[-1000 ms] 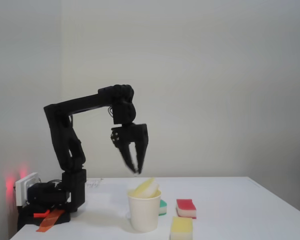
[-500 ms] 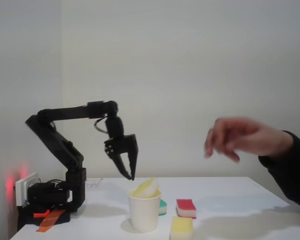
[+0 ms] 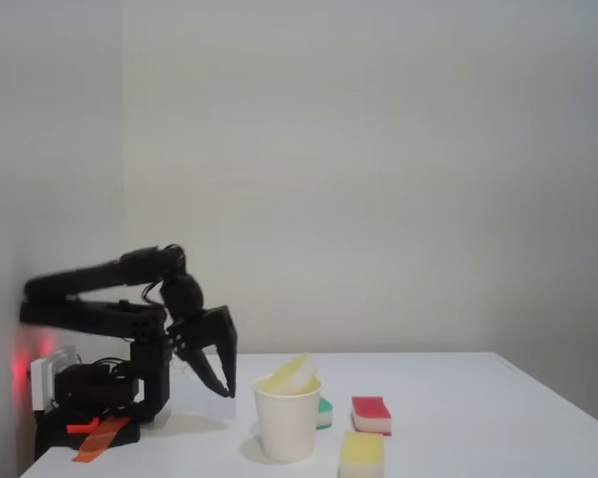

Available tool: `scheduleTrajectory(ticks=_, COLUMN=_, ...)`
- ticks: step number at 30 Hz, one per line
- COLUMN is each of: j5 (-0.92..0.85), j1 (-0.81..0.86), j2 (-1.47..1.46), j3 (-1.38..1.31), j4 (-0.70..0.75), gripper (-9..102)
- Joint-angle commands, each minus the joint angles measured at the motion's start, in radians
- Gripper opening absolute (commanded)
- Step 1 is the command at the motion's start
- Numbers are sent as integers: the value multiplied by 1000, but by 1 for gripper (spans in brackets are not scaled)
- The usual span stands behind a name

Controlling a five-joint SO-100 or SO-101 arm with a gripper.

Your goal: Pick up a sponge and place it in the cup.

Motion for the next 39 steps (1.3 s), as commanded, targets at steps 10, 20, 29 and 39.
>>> scheduleTrajectory(ticks=10, j5=-72, j1=57, j2=219, j3=193, j4=64, gripper=0)
scheduleTrajectory(ticks=20, j5=-48, j1=51, j2=219, j3=193, j4=156, gripper=0)
scheduleTrajectory(ticks=29, j5=-46, j1=48, j2=219, j3=193, j4=156, gripper=0)
scheduleTrajectory(ticks=39, j5=-46, j1=48, j2=219, j3=193, j4=156, gripper=0)
